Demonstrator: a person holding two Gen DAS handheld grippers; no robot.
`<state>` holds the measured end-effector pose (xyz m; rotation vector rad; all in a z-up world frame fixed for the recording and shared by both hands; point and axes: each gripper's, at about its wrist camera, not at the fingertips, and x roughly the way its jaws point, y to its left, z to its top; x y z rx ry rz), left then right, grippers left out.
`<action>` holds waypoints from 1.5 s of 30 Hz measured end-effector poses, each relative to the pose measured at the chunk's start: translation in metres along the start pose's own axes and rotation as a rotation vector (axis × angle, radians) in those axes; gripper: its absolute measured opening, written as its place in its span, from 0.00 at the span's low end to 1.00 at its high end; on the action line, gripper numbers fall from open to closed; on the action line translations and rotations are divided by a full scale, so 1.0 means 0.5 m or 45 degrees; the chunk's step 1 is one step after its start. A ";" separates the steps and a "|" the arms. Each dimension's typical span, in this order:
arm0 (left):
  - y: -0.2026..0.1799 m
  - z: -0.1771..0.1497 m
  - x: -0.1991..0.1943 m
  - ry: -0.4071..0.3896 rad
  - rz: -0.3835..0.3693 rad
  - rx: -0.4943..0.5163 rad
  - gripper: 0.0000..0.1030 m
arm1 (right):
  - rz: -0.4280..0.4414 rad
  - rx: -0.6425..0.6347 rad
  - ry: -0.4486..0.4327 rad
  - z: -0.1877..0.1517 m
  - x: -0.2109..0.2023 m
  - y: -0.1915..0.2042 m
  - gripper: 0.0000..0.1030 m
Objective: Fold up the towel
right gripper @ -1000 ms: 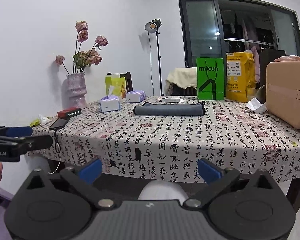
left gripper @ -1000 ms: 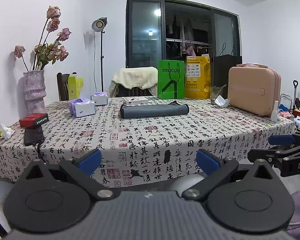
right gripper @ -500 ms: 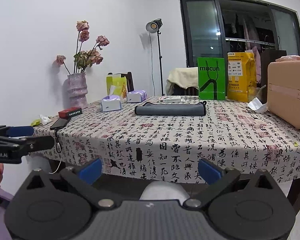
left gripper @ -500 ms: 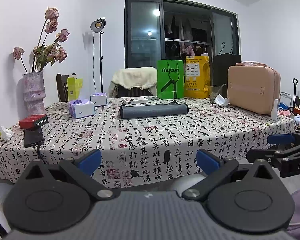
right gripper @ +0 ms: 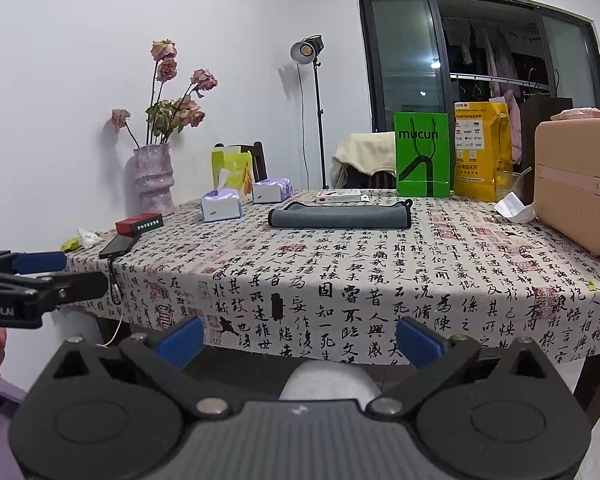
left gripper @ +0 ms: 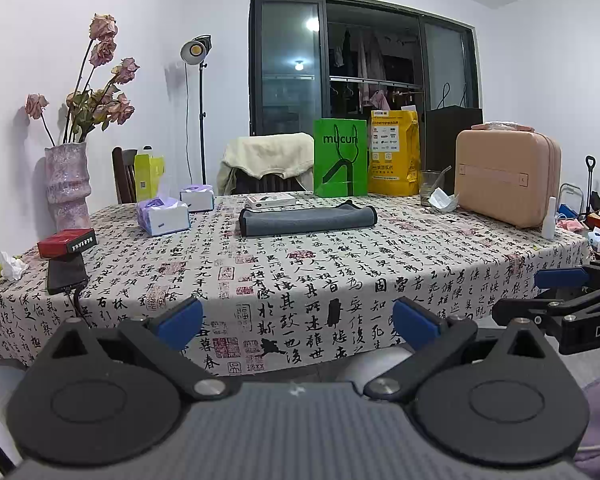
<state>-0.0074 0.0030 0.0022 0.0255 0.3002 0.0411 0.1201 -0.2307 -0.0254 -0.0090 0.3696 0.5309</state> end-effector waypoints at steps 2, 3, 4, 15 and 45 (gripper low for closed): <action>0.000 0.000 0.000 0.000 0.000 0.000 1.00 | 0.001 0.001 0.000 0.000 0.000 0.000 1.00; 0.000 0.000 0.000 0.000 0.000 0.000 1.00 | 0.001 0.000 0.000 0.000 0.000 0.000 1.00; 0.000 0.000 0.000 0.000 0.000 0.000 1.00 | 0.001 0.000 0.000 0.000 0.000 0.000 1.00; -0.001 0.000 0.001 0.001 0.000 0.001 1.00 | 0.000 0.000 0.000 0.000 0.000 0.000 1.00; 0.001 -0.001 0.002 0.005 0.002 0.004 1.00 | 0.002 0.002 0.009 -0.006 0.008 -0.002 1.00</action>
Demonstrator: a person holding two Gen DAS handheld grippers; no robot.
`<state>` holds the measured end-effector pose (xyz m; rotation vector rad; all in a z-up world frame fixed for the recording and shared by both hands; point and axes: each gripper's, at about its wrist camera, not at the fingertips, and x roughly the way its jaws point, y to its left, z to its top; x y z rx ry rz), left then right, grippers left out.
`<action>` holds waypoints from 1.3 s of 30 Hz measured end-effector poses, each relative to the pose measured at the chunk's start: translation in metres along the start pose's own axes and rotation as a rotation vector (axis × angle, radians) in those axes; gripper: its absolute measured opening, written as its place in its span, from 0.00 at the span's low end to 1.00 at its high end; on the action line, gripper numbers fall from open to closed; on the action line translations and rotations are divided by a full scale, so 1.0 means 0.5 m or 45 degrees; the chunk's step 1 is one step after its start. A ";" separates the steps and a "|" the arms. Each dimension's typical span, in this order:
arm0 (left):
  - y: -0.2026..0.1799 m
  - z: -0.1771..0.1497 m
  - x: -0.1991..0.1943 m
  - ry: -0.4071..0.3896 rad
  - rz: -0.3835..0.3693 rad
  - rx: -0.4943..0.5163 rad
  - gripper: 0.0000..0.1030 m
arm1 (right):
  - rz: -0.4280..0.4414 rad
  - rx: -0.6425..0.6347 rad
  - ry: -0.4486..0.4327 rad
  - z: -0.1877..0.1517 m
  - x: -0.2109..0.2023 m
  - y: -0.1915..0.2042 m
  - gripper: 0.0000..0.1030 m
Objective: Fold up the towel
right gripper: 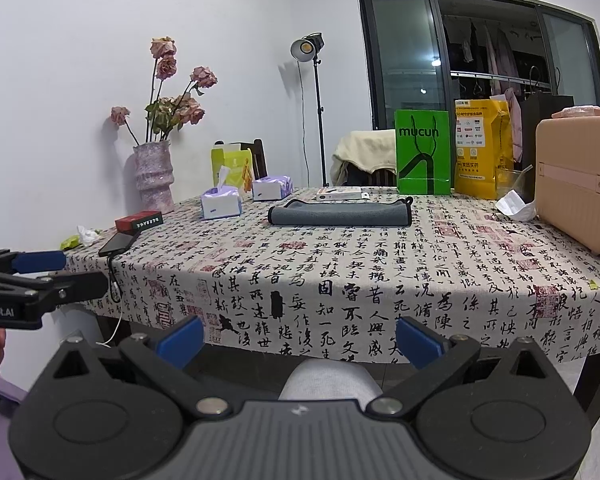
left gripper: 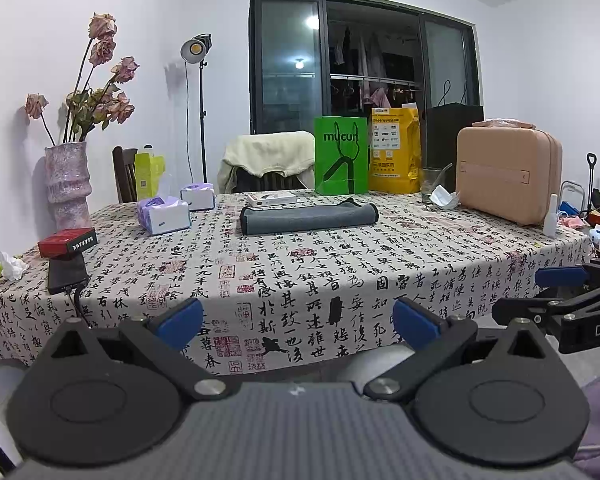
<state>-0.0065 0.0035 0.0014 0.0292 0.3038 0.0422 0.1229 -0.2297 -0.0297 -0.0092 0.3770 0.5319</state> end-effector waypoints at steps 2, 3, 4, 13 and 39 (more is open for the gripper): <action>0.002 -0.001 0.001 0.003 0.000 0.002 1.00 | 0.000 0.000 0.000 0.000 0.001 0.000 1.00; 0.003 -0.001 0.001 0.003 0.000 0.002 1.00 | 0.000 0.000 0.000 0.000 0.001 0.000 1.00; 0.003 -0.001 0.001 0.003 0.001 0.003 1.00 | 0.000 0.000 0.000 0.000 0.001 0.000 1.00; 0.003 -0.001 0.004 0.011 -0.004 0.006 1.00 | 0.002 -0.001 0.004 0.000 0.002 0.001 1.00; -0.005 -0.003 0.005 0.024 0.002 0.007 1.00 | 0.002 -0.002 0.010 -0.003 0.003 0.002 1.00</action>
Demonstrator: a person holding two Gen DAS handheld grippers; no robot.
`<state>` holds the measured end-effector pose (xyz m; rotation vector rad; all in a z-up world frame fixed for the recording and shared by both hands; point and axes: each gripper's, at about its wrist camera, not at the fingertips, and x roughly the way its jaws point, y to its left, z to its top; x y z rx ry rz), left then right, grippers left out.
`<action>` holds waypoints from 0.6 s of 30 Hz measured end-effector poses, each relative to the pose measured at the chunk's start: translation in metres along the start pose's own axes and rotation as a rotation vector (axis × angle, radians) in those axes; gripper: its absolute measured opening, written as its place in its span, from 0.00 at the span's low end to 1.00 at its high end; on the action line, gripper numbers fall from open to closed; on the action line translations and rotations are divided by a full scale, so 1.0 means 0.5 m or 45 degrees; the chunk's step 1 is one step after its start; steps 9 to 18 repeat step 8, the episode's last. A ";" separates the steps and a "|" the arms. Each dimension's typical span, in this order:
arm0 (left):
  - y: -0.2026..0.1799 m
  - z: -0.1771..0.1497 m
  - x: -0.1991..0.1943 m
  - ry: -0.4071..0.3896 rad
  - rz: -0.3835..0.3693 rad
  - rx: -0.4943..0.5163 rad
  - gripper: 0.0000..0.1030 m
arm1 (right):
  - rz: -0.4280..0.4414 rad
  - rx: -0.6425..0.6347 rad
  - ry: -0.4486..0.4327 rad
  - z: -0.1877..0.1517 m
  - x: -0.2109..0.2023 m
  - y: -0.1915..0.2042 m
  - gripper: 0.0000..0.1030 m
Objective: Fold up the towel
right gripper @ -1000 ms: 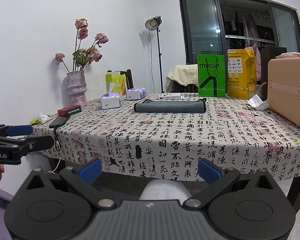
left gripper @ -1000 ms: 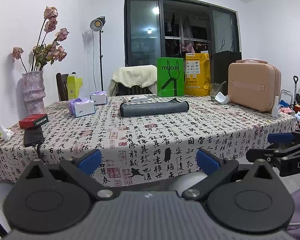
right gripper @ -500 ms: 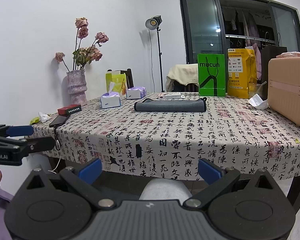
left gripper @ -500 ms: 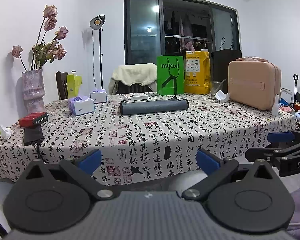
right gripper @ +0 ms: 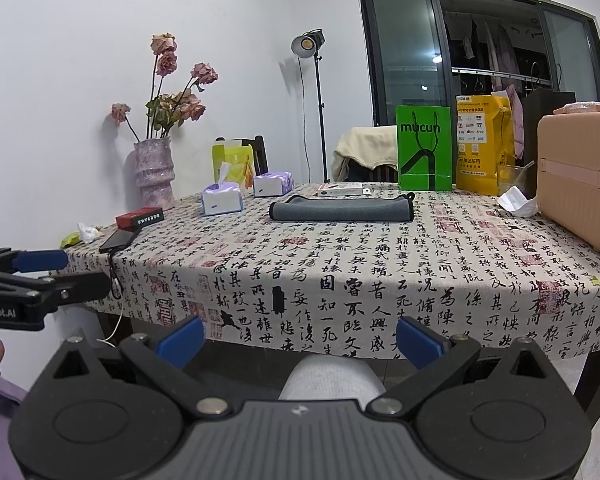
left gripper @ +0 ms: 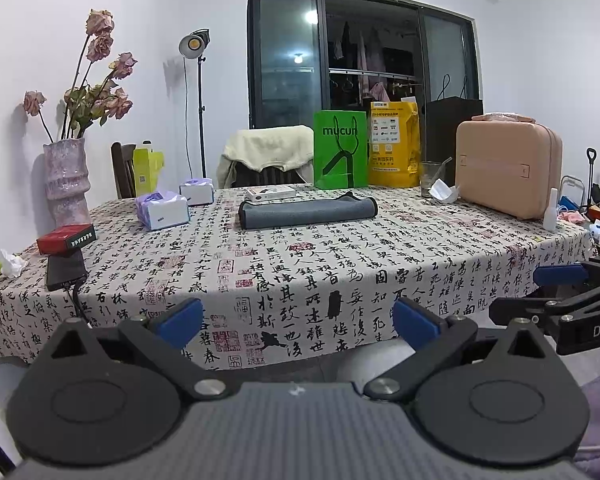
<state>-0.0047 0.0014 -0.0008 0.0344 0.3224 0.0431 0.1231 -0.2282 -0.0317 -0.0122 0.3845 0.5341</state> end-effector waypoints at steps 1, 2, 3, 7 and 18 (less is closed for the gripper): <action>0.000 0.000 0.000 0.000 0.000 0.000 1.00 | 0.000 0.000 0.001 -0.001 0.000 0.000 1.00; 0.000 0.000 0.000 0.000 0.000 0.000 1.00 | 0.000 0.000 0.001 -0.002 0.001 0.001 1.00; 0.000 0.000 0.000 0.000 -0.001 0.000 1.00 | 0.000 0.000 0.001 -0.001 0.001 0.001 1.00; 0.000 0.000 0.000 0.001 0.002 0.000 1.00 | 0.000 0.000 0.003 -0.003 0.002 0.002 1.00; 0.000 0.001 0.000 0.002 0.000 0.000 1.00 | 0.000 0.000 0.003 -0.003 0.002 0.003 1.00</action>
